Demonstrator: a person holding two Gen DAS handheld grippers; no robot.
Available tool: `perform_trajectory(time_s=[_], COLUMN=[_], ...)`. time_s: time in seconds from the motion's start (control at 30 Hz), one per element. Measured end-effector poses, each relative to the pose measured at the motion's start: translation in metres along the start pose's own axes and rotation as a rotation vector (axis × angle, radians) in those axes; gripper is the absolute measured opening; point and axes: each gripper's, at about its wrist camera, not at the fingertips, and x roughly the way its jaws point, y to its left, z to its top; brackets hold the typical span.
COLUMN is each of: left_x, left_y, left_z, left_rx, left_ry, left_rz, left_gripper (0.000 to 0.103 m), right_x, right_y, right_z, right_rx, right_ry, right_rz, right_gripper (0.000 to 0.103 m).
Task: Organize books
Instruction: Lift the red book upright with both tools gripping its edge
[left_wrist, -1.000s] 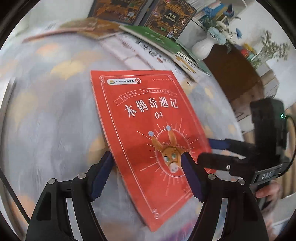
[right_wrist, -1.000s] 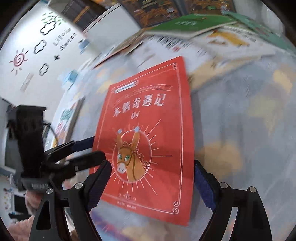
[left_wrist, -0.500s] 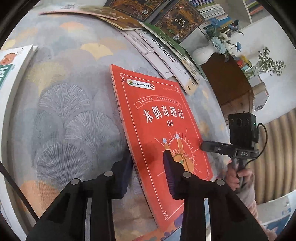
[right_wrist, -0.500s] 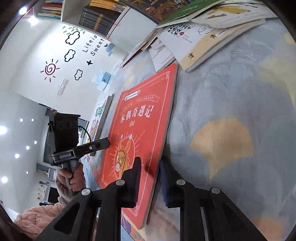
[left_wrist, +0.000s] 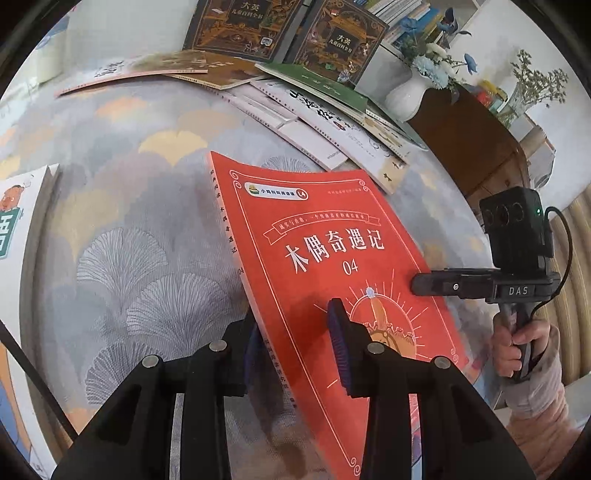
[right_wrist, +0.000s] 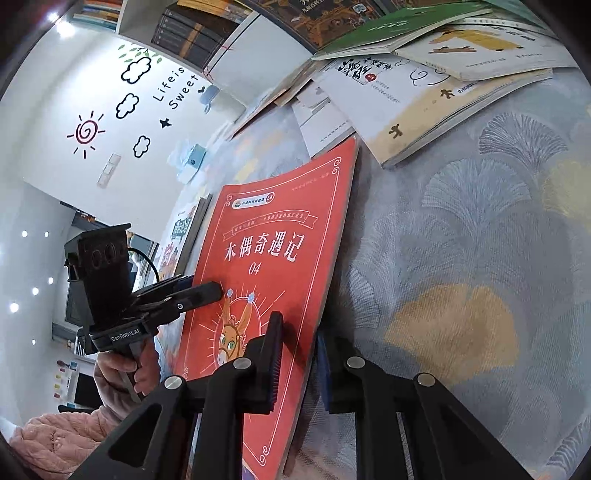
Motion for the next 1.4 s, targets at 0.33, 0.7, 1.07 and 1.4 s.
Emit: perform_trajectory(time_s=[0.33,0.7,1.07,1.4], left_x=[-0.001,-0.001,-0.009,-0.036], left_y=[0.000,-0.003,0.003,0.020], left_z=[-0.002,-0.006,-0.007,-0.004], left_rx=[0.010,0.015,-0.057,-0.068], left_ry=[-0.015,-0.028,0.005,-0.012], left_rz=[-0.001,0.010,-0.023,-0.016], left_gripper=[0.034,0.034,0.032,0.032], right_x=[-0.002,-0.003,-0.006,-0.002], right_y=[0.005,0.006,0.020,0.072], right_z=[-0.005,-0.007,-0.013,-0.011], right_rx=[-0.003,0.032,0.046,-0.070], right_ry=[-0.047,-0.082,-0.068,-0.045], right_rz=[-0.030,-0.049,-0.037,-0.042], right_gripper=[0.014,0.015,0.019,0.019])
